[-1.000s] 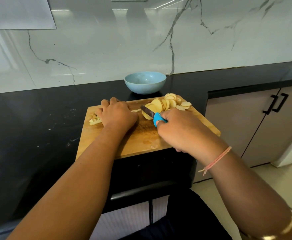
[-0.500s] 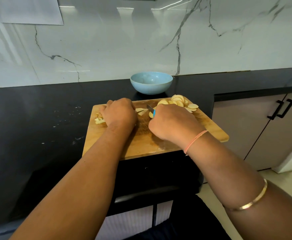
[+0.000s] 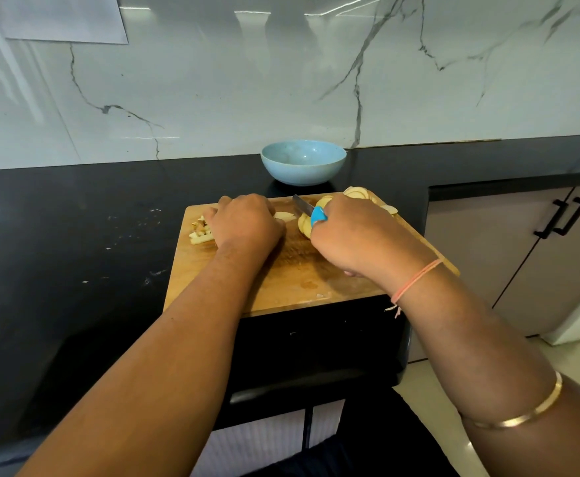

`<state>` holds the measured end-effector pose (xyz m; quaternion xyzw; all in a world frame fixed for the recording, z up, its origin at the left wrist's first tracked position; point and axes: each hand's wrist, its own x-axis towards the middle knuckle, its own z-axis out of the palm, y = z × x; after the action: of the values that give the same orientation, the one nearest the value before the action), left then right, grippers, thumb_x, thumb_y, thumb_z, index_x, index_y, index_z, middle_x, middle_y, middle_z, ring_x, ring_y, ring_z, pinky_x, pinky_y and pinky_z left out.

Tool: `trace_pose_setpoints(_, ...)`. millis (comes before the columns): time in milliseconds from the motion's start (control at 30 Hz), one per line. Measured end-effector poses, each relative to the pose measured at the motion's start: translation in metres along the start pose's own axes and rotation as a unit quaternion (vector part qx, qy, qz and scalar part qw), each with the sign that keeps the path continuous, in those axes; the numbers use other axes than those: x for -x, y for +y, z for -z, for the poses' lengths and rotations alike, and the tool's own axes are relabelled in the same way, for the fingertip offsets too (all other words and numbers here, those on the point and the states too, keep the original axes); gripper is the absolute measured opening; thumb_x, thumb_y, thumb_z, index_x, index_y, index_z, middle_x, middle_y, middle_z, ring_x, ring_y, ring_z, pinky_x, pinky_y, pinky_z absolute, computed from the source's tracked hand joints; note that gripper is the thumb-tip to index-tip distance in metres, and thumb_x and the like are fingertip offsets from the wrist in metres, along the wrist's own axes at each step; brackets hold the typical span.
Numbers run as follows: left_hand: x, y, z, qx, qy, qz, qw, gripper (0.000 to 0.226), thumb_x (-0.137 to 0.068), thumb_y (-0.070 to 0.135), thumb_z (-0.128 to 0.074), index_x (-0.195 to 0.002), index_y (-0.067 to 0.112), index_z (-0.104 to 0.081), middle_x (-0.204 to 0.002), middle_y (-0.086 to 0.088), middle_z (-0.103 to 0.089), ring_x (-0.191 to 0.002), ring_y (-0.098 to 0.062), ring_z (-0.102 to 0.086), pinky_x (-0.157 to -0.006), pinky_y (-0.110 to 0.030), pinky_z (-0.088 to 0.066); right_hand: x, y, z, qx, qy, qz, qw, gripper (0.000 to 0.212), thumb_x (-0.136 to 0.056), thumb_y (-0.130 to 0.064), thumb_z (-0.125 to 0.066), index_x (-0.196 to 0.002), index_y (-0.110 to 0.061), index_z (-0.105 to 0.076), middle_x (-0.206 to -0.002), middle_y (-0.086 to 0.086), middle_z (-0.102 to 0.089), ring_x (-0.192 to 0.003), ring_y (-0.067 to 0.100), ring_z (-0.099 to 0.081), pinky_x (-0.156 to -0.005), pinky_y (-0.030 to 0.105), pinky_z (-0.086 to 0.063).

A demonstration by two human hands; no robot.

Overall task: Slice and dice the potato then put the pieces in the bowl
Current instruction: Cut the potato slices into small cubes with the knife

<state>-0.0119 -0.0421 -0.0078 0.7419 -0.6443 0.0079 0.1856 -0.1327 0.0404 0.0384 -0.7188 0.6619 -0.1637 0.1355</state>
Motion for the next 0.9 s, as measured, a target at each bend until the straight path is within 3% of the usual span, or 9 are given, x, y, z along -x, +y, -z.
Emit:
trace_pose_setpoints(233, -0.001, -0.001, -0.004, -0.005, 0.006, -0.007, 1.000, 0.026, -0.094, 0.036, -0.054, -0.115, 0.028, -0.067, -0.116, 0.000, -0.064, -0.120, -0.024, -0.044, -0.097, -0.041, -0.034, 0.002, -0.006, -0.006, 0.021, -0.016, -0.001, 1.000, 0.009, -0.095, -0.024, -0.042, -0.091, -0.016, -0.043, -0.072, -0.001, -0.044, -0.074, 0.017, -0.052, -0.050, 0.024, -0.033)
trace_pose_setpoints(533, 0.001, 0.002, -0.002, -0.002, -0.005, 0.002, 1.000, 0.022, -0.094, 0.033, -0.053, -0.105, 0.022, -0.068, -0.110, -0.003, -0.063, -0.117, -0.025, -0.044, -0.093, -0.040, -0.036, -0.001, -0.012, -0.010, 0.012, -0.036, -0.011, 0.999, 0.006, -0.093, -0.021, -0.043, -0.090, -0.017, -0.041, -0.070, -0.001, -0.044, -0.071, 0.016, -0.049, -0.059, 0.027, -0.038)
trace_pose_setpoints(600, 0.000, 0.003, -0.003, 0.003, -0.004, -0.001, 1.000, 0.021, -0.094, 0.033, -0.053, -0.102, 0.021, -0.069, -0.109, -0.003, -0.063, -0.116, -0.025, -0.045, -0.093, -0.039, -0.036, 0.010, -0.008, -0.011, -0.001, -0.044, -0.014, 0.999, 0.007, -0.094, -0.023, -0.044, -0.098, -0.019, -0.046, -0.075, -0.003, -0.045, -0.077, 0.015, -0.052, -0.064, 0.027, -0.041)
trace_pose_setpoints(767, 0.002, 0.001, -0.005, 0.015, 0.004, -0.004, 1.000, 0.024, -0.095, 0.033, -0.051, -0.103, 0.021, -0.069, -0.111, -0.003, -0.062, -0.116, -0.025, -0.046, -0.094, -0.040, -0.036, 0.036, 0.004, -0.005, -0.007, -0.058, -0.009, 0.998, 0.034, -0.094, -0.023, -0.041, -0.126, -0.018, -0.052, -0.079, -0.006, -0.047, -0.082, 0.017, -0.056, -0.074, 0.031, -0.048)
trace_pose_setpoints(900, 0.006, -0.002, -0.004, 0.055, 0.008, 0.004, 0.998, 0.024, -0.094, 0.030, -0.051, -0.111, 0.024, -0.068, -0.116, -0.003, -0.063, -0.119, -0.025, -0.045, -0.100, -0.040, -0.034, 0.023, 0.003, 0.005, -0.024, -0.031, -0.014, 0.999, 0.032, -0.093, -0.022, -0.041, -0.122, -0.017, -0.055, -0.079, -0.001, -0.052, -0.066, 0.016, -0.054, -0.060, 0.028, -0.044)
